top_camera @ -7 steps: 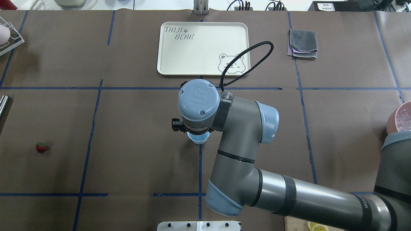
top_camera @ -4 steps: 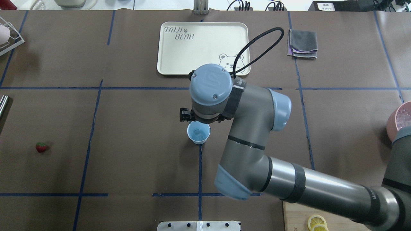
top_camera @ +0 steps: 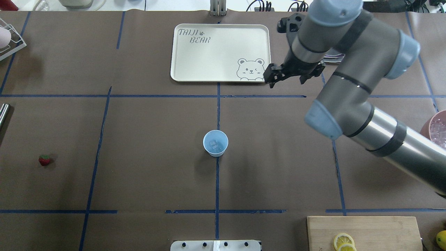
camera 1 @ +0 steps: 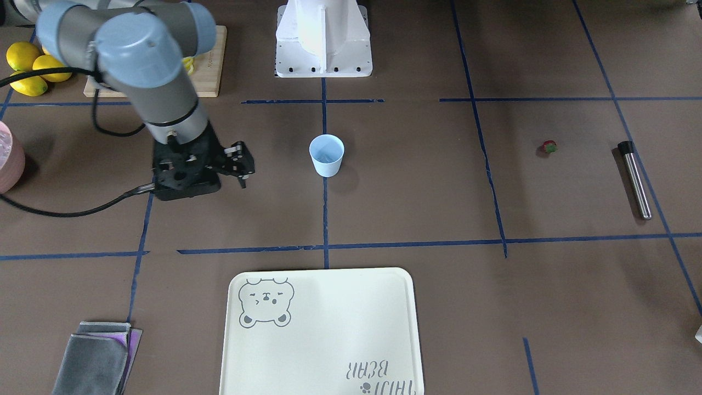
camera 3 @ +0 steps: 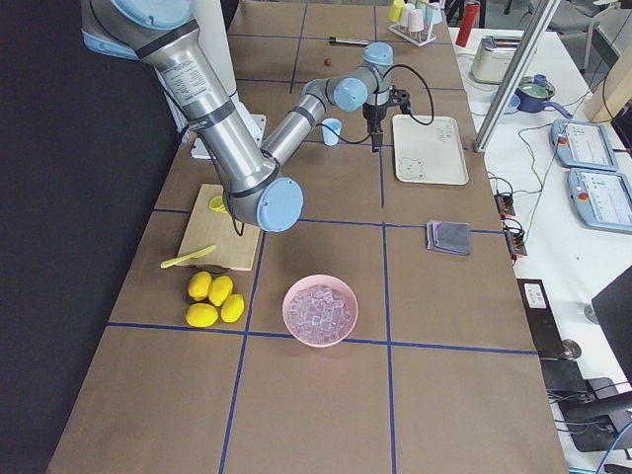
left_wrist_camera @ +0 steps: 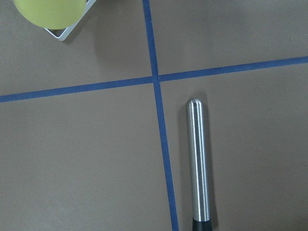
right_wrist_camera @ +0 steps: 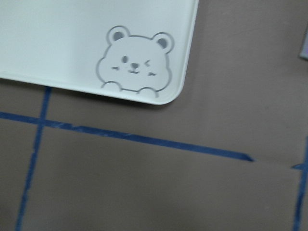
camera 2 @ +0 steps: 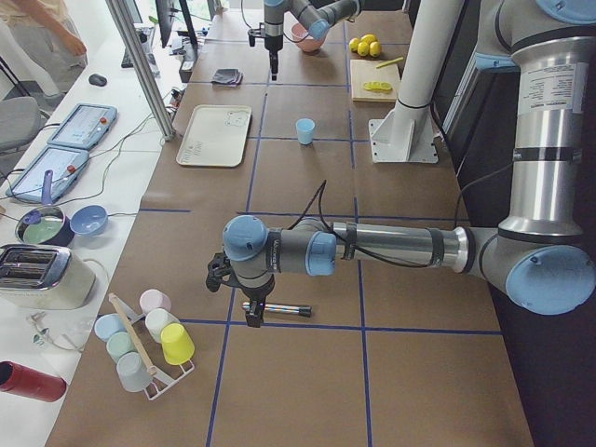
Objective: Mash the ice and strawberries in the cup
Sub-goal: 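Move the empty right gripper back to the pink bowl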
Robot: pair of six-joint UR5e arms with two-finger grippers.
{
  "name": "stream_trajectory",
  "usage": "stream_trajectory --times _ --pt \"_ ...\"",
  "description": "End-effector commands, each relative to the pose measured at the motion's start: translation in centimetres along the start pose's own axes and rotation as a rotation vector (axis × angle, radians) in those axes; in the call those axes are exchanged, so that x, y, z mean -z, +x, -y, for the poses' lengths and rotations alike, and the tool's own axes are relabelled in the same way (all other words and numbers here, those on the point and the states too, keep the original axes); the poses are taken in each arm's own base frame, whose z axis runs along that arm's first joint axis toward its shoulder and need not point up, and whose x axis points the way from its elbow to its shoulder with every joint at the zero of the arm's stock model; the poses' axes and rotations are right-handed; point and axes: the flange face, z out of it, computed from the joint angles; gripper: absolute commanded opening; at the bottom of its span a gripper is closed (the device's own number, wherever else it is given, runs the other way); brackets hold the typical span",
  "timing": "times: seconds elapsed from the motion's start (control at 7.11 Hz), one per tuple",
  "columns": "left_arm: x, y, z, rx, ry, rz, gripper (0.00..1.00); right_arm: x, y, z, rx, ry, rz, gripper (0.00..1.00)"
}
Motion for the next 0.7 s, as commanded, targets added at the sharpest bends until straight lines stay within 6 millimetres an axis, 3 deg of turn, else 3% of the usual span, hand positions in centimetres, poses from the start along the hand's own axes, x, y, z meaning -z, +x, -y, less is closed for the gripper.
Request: stream_trajectory --times 0.0,0.28,0.42,0.56 --pt "0.7 -0.3 -0.3 0.000 0.017 0.003 1.00 1.7 15.4 0.0 0.126 -0.044 0.007 0.99" --pt "0.6 -0.4 -0.4 -0.005 0.016 0.002 1.00 1.8 29.4 -4.1 0.242 -0.080 0.001 0.99" --pt "0.6 -0.4 -0.4 -0.007 0.016 0.002 1.00 1.5 35.0 -7.4 0.249 -0.065 0.022 0.99" --pt "0.4 -0.6 -0.4 -0.002 0.012 0.000 1.00 1.1 38.1 -10.2 0.271 -0.021 0.029 0.99"
